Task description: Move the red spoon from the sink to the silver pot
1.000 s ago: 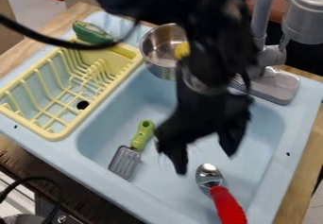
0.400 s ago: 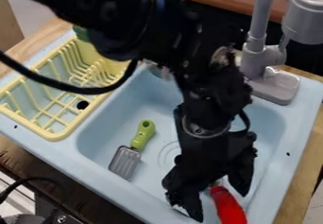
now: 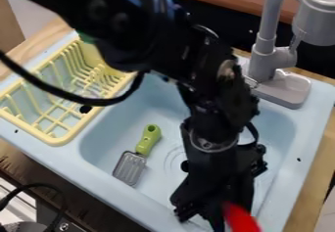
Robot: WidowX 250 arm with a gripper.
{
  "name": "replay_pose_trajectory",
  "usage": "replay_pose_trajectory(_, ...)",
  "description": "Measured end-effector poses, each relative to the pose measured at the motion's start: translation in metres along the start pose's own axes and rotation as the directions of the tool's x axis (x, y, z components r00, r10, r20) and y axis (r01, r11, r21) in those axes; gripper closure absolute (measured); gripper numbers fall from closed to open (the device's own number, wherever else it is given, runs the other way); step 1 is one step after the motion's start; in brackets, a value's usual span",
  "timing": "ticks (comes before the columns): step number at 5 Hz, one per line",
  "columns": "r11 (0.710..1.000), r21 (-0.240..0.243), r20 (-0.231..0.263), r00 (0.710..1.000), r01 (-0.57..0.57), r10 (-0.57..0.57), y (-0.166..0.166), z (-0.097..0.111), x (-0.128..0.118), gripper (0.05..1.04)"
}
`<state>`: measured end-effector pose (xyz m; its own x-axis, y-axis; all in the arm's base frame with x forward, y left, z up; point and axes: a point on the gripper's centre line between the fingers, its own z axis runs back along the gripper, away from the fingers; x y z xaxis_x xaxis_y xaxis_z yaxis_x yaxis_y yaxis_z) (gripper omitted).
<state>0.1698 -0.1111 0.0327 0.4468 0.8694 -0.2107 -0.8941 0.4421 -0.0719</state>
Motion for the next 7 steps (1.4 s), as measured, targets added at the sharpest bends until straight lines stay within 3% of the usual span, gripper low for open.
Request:
replay_pose_trajectory(1, 1.0, -0.001, -0.009, 1.0, -0.002, 0.002, 0.001, 0.004, 0.001, 0.744)
replay_pose_trajectory(2, 1.0, -0.026, -0.002, 1.0, -0.007, 0.007, -0.001, 0.024, 0.005, 0.745)
replay_pose_trajectory(3, 0.998, -0.059, 0.005, 1.0, -0.015, 0.016, 0.0, 0.059, 0.01, 0.745)
replay_pose_trajectory(4, 0.998, -0.065, 0.041, 0.999, -0.011, 0.014, 0.0, 0.082, 0.019, 0.745)
replay_pose_trajectory(6, 0.986, -0.165, 0.185, 0.982, 0.002, 0.029, -0.01, 0.117, 0.058, 0.745)
replay_pose_trajectory(7, 0.988, -0.14, 0.187, 0.982, 0.063, -0.036, -0.031, 0.122, 0.084, 0.745)
